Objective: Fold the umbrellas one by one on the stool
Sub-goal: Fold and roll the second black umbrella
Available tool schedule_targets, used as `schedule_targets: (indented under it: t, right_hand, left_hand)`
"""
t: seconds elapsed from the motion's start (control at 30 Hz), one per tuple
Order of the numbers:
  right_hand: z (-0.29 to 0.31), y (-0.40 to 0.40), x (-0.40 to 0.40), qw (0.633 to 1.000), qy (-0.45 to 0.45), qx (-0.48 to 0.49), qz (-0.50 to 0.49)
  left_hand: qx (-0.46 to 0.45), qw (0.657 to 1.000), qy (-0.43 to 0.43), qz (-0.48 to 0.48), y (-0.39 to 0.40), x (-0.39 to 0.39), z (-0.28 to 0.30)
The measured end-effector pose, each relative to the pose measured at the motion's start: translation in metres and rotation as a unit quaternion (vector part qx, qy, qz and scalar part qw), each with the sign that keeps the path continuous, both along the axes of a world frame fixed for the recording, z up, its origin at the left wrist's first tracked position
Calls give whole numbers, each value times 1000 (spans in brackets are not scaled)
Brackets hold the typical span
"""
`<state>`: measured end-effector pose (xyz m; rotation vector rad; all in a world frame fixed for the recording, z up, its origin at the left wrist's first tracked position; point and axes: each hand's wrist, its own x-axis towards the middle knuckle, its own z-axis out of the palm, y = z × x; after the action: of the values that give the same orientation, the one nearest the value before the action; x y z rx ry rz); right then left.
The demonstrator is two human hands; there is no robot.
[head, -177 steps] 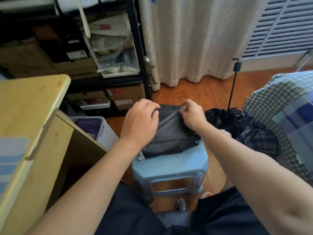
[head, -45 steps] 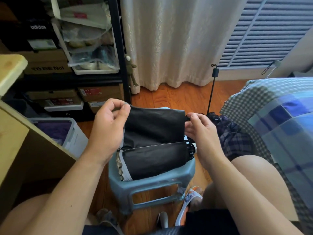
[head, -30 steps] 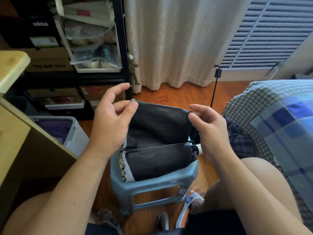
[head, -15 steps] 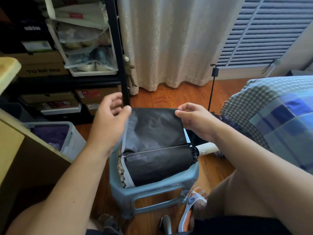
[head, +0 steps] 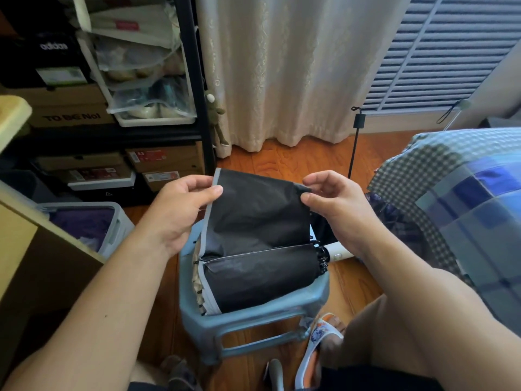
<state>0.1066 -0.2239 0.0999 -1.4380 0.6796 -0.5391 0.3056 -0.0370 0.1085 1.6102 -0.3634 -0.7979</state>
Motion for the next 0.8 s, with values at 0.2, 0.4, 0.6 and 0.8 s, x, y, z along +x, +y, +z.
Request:
schedule_targets:
  t: [0.2,0.4,0.6,0.8]
  right_hand:
    - [-8,10,2,992,76,-85,-53]
    - [-11,12,2,995,81,-48,-44]
    - [-17,8,5,988,135,73,-5]
    - [-7,8,6,992,-5,120,-28]
  left_hand:
    - [-22,997,-72,11,6,-2,-1]
    - [-43,996,-79,0,14,-3,0]
    - [-61,995,-78,-22,16,-5,2]
    - [-74,994,-74,-32,15,-7,6]
